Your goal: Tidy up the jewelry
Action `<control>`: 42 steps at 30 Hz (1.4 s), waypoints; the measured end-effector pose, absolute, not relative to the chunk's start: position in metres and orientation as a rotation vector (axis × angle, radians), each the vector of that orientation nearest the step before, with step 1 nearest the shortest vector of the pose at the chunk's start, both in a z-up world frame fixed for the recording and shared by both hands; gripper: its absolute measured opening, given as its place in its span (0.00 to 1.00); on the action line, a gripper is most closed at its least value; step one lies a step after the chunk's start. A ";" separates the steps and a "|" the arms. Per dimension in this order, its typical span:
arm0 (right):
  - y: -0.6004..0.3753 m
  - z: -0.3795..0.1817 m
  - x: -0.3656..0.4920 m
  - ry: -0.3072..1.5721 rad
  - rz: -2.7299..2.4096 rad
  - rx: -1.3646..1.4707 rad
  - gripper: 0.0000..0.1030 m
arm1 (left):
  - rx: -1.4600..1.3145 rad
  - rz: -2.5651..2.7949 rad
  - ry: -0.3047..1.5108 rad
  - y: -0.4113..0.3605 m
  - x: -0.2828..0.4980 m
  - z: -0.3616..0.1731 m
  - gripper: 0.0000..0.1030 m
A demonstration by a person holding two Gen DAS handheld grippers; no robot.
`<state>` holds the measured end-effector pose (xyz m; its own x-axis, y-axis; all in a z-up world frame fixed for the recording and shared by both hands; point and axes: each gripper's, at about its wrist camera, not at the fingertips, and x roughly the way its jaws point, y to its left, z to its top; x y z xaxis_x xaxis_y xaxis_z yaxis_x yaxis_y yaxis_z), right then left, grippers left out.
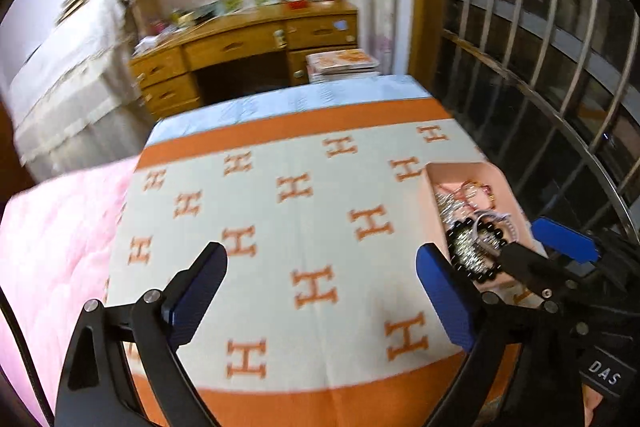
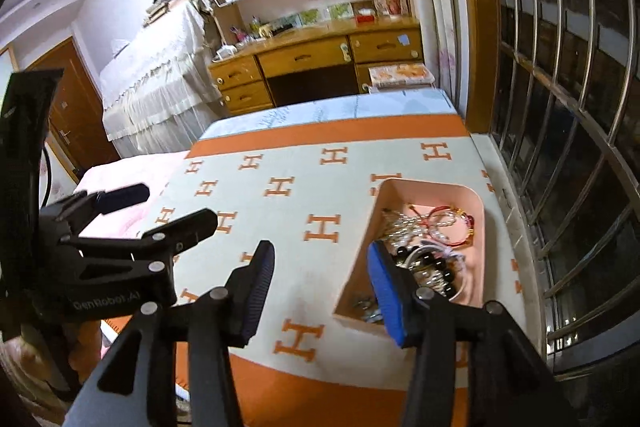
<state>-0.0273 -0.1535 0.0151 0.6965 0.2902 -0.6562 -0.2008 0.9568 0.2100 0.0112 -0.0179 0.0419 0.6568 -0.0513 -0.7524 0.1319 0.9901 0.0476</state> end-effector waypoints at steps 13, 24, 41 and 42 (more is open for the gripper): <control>-0.131 0.014 -0.054 0.693 0.242 0.140 0.49 | -0.016 0.046 0.770 0.015 -0.038 0.036 0.99; -0.127 0.018 -0.060 0.666 0.237 0.123 0.49 | -0.004 0.069 0.749 0.018 -0.042 0.040 0.99; -0.120 0.018 -0.062 0.675 0.248 0.119 0.49 | -0.026 0.078 0.779 0.019 -0.044 0.036 0.99; -0.119 0.018 -0.062 0.675 0.250 0.118 0.49 | -0.028 0.080 0.779 0.019 -0.044 0.037 0.99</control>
